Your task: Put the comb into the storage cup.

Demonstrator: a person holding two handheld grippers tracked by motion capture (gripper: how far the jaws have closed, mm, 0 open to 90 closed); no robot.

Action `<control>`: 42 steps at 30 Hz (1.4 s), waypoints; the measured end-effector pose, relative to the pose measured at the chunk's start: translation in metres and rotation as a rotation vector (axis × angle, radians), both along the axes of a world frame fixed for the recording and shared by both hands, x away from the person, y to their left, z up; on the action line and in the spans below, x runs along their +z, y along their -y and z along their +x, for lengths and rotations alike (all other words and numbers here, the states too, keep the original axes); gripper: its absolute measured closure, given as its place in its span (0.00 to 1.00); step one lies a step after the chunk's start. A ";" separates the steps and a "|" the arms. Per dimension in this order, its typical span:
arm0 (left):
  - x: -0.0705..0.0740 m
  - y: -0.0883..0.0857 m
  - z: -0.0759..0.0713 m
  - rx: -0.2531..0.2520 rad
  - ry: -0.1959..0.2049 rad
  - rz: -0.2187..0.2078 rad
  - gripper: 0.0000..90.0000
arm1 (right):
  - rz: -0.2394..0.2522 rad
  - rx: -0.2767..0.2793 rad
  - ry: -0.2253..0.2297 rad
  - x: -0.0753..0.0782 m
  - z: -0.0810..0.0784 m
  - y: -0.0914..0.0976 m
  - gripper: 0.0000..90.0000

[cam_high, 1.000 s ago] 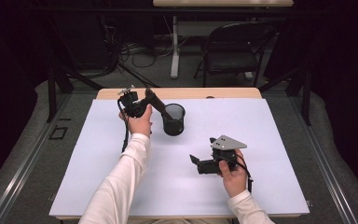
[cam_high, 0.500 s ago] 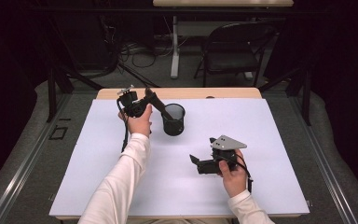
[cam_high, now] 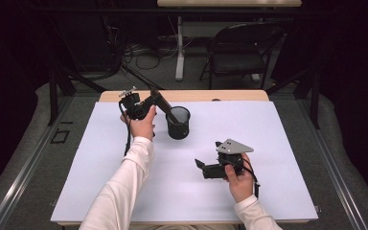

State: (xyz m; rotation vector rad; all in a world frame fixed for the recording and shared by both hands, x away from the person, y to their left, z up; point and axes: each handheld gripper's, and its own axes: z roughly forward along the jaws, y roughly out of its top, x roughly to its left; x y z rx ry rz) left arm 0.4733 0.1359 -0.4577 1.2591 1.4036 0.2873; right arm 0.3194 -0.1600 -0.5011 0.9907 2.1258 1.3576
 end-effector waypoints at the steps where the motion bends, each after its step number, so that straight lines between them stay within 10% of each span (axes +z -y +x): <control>1: 0.000 -0.001 0.000 -0.003 0.000 0.003 0.59 | 0.000 0.000 -0.001 0.000 0.000 0.000 0.05; 24: 0.003 -0.008 0.000 0.033 -0.011 0.086 0.30 | -0.007 0.000 -0.002 -0.001 0.000 -0.001 0.05; 42: 0.020 -0.017 -0.012 -0.007 0.059 0.145 0.33 | -0.012 0.001 -0.001 -0.001 0.000 -0.001 0.05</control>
